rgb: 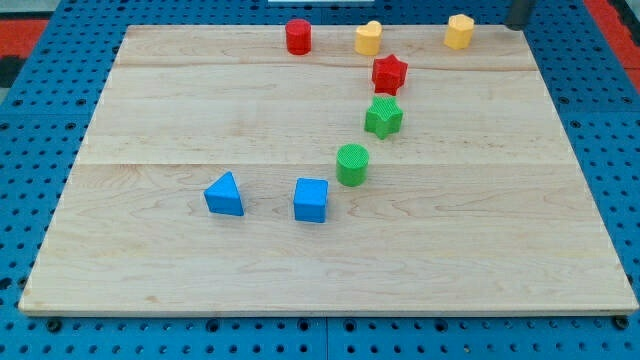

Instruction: Place the yellow heart at the top of the blue triangle

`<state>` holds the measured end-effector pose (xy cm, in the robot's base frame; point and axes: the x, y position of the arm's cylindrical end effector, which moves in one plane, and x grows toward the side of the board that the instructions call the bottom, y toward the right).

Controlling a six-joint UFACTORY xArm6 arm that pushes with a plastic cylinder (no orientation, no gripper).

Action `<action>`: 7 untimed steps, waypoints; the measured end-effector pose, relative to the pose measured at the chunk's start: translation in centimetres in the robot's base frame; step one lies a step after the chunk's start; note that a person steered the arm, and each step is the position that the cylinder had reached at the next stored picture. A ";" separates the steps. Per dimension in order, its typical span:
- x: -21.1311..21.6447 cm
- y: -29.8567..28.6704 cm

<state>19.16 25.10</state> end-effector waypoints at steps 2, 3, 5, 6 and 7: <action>2.1 -17.6; 2.7 -17.7; 1.9 -23.6; 1.8 -29.7; 3.0 -33.0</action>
<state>22.18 -7.94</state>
